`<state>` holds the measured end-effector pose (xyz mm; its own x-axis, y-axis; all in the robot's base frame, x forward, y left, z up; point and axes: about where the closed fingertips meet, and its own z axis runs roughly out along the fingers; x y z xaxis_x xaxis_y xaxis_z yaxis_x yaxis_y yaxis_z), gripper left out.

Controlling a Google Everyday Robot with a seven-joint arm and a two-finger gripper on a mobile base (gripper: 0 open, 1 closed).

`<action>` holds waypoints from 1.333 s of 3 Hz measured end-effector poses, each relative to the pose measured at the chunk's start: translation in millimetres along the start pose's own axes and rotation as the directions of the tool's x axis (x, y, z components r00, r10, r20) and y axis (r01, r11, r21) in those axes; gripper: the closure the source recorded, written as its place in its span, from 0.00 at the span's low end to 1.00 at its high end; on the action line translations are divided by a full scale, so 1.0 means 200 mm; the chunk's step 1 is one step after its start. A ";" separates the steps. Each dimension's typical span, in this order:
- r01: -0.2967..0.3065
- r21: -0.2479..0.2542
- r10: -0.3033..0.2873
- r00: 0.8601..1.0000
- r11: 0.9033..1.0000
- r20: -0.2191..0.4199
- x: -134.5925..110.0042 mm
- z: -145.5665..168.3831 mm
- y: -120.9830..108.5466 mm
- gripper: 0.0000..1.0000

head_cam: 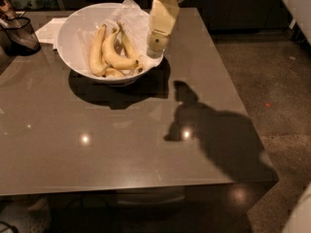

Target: Pick banana from white bowl

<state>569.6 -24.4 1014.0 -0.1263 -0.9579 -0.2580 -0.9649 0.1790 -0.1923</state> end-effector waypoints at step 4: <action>-0.049 -0.032 0.052 0.992 0.998 0.111 -0.29 0.16 -0.20 0.41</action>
Offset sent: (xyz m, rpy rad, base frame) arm 0.0271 0.0364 0.0047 0.0949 -0.0183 -0.0077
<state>622.6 30.7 1005.4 -0.1502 -0.9164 -0.3710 -0.9643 0.2186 -0.1494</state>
